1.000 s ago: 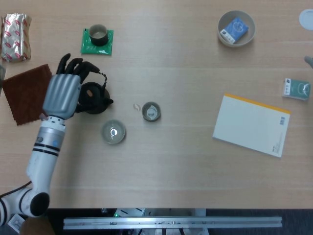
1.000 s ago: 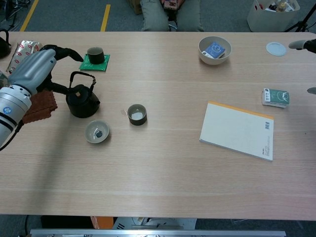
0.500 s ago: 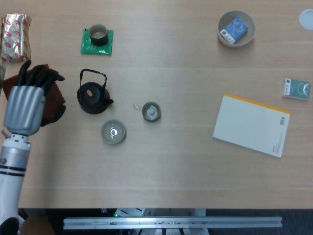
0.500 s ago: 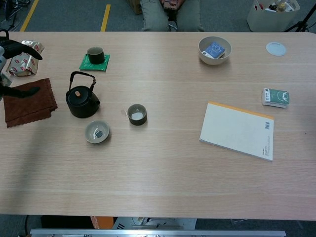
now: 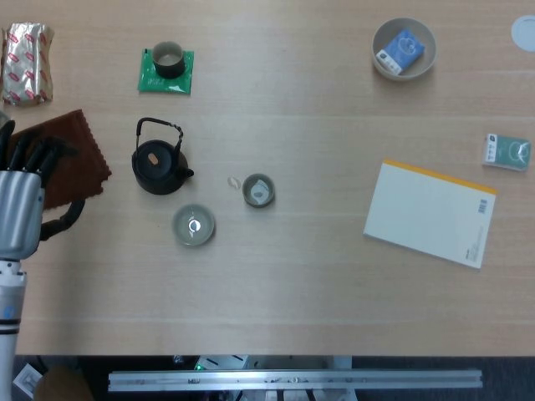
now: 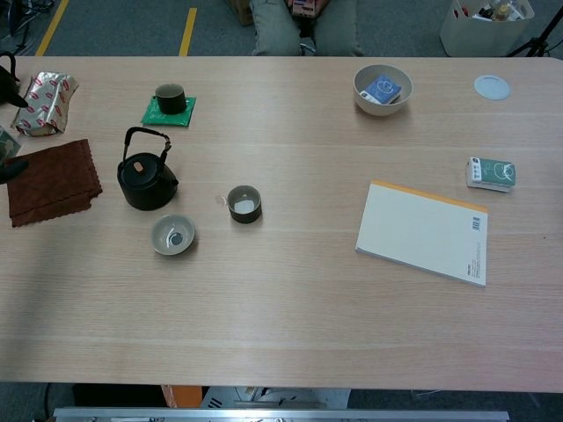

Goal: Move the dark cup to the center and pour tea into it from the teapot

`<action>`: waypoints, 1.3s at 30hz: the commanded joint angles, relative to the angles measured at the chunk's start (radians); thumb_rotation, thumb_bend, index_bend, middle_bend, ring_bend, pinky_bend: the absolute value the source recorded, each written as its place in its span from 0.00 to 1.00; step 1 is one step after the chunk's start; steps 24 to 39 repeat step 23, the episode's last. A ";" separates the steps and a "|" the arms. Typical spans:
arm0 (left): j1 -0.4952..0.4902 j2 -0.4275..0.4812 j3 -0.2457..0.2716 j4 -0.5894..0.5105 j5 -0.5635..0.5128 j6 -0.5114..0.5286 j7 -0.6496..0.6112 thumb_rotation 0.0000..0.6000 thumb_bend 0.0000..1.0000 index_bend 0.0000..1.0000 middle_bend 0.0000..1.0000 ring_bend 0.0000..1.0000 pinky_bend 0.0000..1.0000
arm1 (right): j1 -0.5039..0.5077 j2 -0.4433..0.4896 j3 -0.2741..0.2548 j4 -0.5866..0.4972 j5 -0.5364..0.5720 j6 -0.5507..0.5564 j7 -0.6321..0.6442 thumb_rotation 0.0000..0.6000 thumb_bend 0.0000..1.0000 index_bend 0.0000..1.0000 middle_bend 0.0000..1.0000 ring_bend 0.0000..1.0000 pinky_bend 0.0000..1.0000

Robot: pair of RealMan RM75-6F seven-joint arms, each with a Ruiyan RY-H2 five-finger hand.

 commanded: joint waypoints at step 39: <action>0.091 0.004 0.013 0.001 0.015 0.049 0.001 1.00 0.22 0.32 0.30 0.15 0.06 | -0.053 0.003 0.035 -0.013 -0.021 -0.021 0.001 1.00 0.20 0.08 0.18 0.00 0.00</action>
